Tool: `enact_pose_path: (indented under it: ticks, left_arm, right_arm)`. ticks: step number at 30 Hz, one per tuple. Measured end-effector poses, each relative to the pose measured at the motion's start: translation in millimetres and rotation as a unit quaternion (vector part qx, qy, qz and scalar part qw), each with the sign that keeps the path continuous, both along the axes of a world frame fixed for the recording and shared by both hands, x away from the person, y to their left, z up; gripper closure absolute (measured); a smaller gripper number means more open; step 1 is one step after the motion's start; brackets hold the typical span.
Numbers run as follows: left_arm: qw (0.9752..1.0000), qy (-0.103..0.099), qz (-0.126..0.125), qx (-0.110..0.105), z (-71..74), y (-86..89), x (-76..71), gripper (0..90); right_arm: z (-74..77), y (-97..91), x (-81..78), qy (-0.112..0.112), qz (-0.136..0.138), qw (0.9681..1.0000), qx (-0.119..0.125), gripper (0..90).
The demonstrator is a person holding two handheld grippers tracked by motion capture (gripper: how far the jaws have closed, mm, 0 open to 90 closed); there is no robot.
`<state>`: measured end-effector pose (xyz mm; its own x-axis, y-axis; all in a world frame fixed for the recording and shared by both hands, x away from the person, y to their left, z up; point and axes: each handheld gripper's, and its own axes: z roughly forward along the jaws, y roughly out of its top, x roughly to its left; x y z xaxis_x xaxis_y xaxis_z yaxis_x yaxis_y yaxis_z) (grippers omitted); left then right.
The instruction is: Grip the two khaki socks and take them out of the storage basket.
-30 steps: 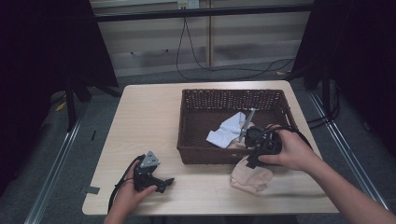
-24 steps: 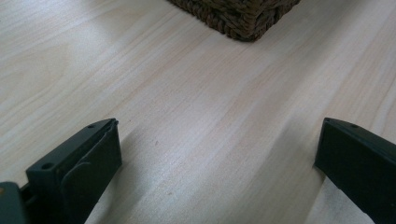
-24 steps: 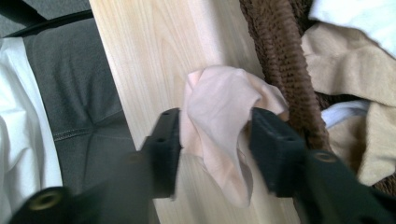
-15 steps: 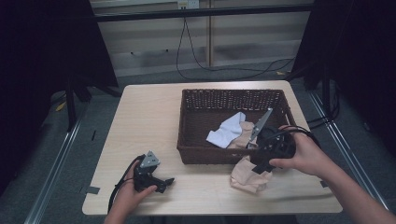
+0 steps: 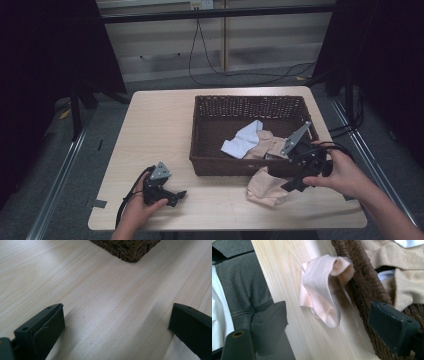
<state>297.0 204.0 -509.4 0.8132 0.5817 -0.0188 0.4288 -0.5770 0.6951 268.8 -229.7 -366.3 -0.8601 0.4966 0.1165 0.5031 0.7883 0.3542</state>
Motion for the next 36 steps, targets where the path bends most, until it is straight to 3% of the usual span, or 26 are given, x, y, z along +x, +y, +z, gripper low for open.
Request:
enact_pose_path:
  ticks: [17, 25, 30, 36]
  left_arm:
    - [1.0000, 0.000, 0.004, -0.005, -0.4, -0.6, -0.3, 0.0]
    - [1.0000, -0.001, 0.000, 0.000, 0.0, 0.0, 0.0, 0.0]
    - [1.0000, -0.001, 0.000, 0.000, 0.0, 0.0, 0.1, 0.0]
    - [1.0000, 0.000, 0.004, -0.005, -0.4, -0.6, -0.4, 0.0]
  right_arm:
    - [-20.5, -31.9, -14.5, -0.011, -0.011, 0.9997, 0.020, 10.8]
    - [-37.9, -42.1, -19.5, -0.009, -0.018, 0.9997, 0.017, 9.4]
    - [-48.2, -49.8, -24.8, -0.013, -0.022, 0.9990, 0.036, 9.2]
    - [-66.7, -57.4, -32.1, -0.019, -0.020, 0.9987, 0.042, 8.4]
